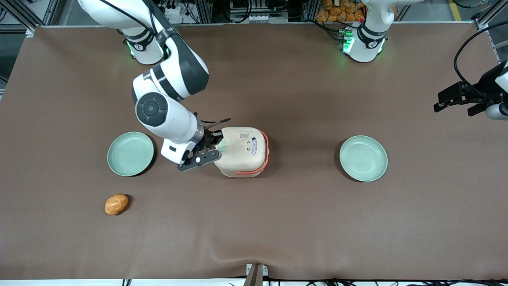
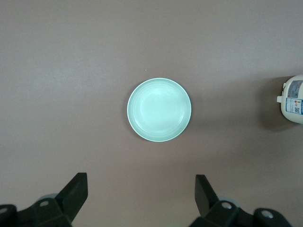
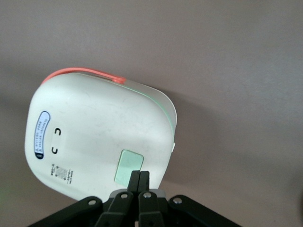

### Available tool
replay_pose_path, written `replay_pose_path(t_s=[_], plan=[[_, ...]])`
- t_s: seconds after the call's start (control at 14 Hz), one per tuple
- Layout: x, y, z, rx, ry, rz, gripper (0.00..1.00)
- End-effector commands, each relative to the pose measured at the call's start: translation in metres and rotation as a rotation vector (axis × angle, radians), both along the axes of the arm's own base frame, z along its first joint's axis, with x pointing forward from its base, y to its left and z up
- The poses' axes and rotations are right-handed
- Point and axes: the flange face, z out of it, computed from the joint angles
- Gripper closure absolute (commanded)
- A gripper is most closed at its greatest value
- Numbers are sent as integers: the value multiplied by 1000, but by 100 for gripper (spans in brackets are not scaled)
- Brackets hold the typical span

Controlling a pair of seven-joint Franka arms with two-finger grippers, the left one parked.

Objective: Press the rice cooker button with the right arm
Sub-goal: 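Push the rice cooker's lid-release button with the closed right gripper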

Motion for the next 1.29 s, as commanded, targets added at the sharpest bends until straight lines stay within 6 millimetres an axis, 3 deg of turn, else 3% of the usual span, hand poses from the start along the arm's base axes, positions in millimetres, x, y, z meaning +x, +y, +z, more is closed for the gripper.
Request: replay_pose_path(t_s=[0.0,1.07,1.21], plan=[[2,11,-13,12,5,-5,100],[-5,24,-62,-24,64,17,100],[-4,24,-57,-20,59,18,100]])
